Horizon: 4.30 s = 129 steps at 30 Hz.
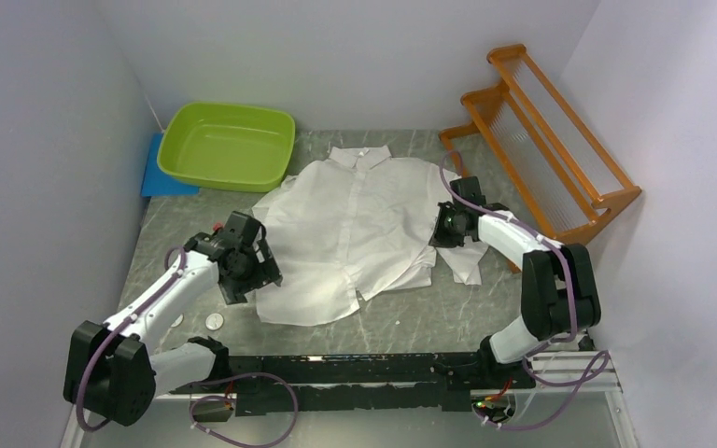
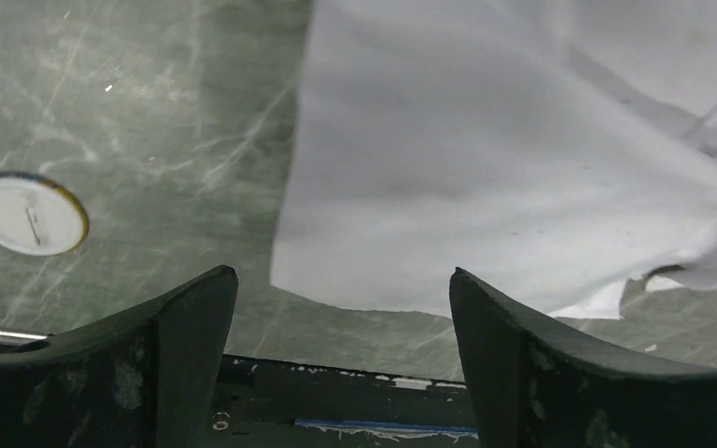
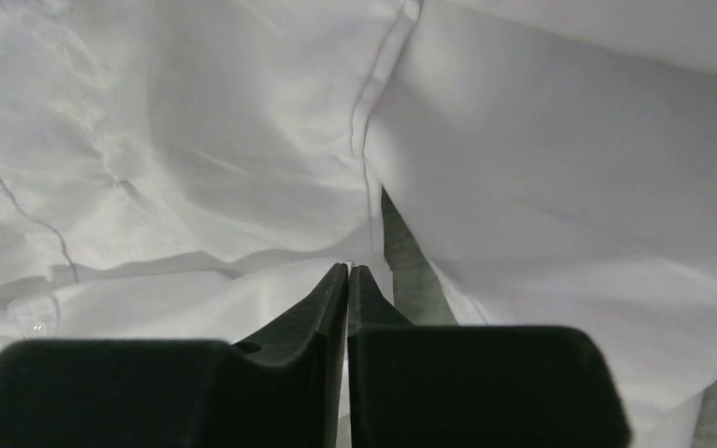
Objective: Pin the brooch onto the clothing
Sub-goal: Flatten out the clothes at the center of the board.
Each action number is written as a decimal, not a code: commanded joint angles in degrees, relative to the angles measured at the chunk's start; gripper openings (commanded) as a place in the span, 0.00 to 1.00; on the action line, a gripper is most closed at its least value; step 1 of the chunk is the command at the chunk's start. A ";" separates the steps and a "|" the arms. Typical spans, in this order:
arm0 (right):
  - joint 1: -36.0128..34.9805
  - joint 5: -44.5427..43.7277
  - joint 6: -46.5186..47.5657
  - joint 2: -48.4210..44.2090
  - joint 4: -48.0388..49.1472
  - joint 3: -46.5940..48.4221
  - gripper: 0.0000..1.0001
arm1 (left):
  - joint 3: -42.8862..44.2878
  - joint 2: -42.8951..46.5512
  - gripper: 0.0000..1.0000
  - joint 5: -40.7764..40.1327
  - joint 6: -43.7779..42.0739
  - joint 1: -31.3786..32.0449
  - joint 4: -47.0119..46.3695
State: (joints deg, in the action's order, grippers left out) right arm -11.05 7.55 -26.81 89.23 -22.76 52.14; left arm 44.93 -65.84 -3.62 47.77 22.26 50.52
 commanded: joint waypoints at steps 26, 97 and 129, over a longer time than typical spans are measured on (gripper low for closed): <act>0.03 12.92 -10.26 -43.18 -21.70 -15.88 0.00 | -9.40 12.08 0.03 23.40 7.08 -10.22 0.92; -0.01 25.26 -15.57 -63.19 -16.71 -32.72 0.86 | -0.98 -25.59 0.53 44.49 -5.36 -36.74 -30.38; -0.03 22.20 -11.20 -60.54 -18.40 -26.01 0.87 | 27.11 -21.14 0.03 5.89 -21.33 -38.39 1.80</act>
State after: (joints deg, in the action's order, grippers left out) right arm -11.03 30.52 -39.79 28.45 -41.12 23.03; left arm 65.52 -90.00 16.32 33.91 -15.86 40.51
